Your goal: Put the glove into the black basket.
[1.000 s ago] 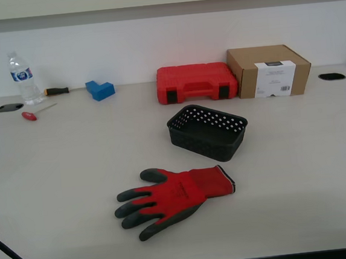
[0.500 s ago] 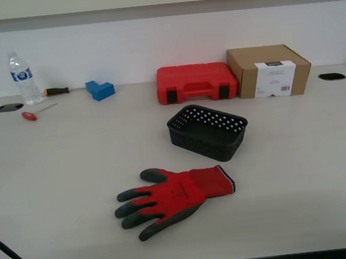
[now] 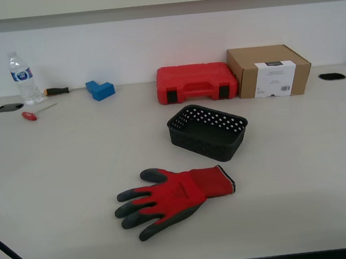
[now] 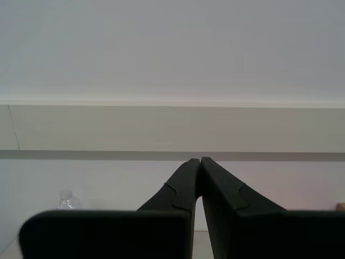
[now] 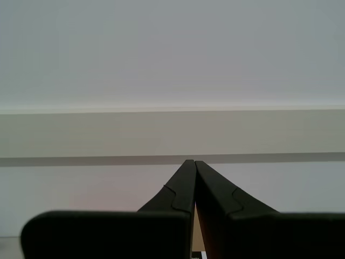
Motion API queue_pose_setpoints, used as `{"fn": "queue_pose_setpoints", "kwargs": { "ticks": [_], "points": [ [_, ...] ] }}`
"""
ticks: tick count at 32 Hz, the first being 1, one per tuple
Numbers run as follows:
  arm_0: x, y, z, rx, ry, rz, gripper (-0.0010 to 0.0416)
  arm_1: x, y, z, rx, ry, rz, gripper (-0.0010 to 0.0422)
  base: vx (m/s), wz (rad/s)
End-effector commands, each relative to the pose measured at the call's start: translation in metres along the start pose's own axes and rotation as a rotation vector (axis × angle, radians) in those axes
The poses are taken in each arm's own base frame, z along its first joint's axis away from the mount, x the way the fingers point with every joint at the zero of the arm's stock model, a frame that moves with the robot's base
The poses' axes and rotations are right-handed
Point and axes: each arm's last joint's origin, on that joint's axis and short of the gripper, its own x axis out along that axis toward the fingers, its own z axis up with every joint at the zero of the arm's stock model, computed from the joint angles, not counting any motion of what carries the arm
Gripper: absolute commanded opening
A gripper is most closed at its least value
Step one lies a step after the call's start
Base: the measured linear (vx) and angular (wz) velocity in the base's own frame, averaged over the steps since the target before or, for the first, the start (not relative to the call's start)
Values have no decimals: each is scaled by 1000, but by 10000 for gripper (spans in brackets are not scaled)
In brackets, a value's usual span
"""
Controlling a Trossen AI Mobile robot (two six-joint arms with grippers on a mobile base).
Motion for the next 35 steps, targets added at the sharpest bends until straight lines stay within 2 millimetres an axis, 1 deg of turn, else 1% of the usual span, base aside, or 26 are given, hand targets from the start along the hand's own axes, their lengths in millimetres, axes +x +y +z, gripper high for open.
{"fn": "queue_pose_setpoints", "kwargs": {
  "ticks": [1,10,14,16,17,19,20,21,24,26,29,32,35],
  "points": [
    [0,0,0,0,-3,1,1,0,0,0,0,-4,2,0,0,0],
    [0,0,0,6,-3,2,1,0,0,0,0,-4,2,0,0,0],
    [0,2,-3,82,31,65,1,0,0,0,0,-3,2,0,0,0],
    [-1,5,-6,145,79,151,1,0,0,0,0,-3,2,0,0,0],
    [-1,6,-12,252,150,188,1,0,0,0,0,-3,2,0,0,0],
    [-3,9,-20,309,246,208,1,0,0,0,0,-3,2,0,0,0],
    [-4,12,-27,312,319,216,1,0,0,0,0,-3,2,0,0,0],
    [-5,15,-30,305,352,224,1,0,0,0,0,-3,2,0,0,0],
    [-12,29,-44,244,502,251,1,0,0,0,0,-2,2,0,0,0],
    [-15,36,-49,212,555,267,1,0,0,0,0,-3,2,0,0,0],
    [-23,57,-56,170,652,361,1,0,0,0,0,-2,2,0,0,0],
    [-30,70,-61,149,714,419,1,0,0,0,0,-2,2,0,0,0],
    [-31,84,-68,127,790,465,1,0,0,0,0,-2,2,0,0,0]
  ]
}}
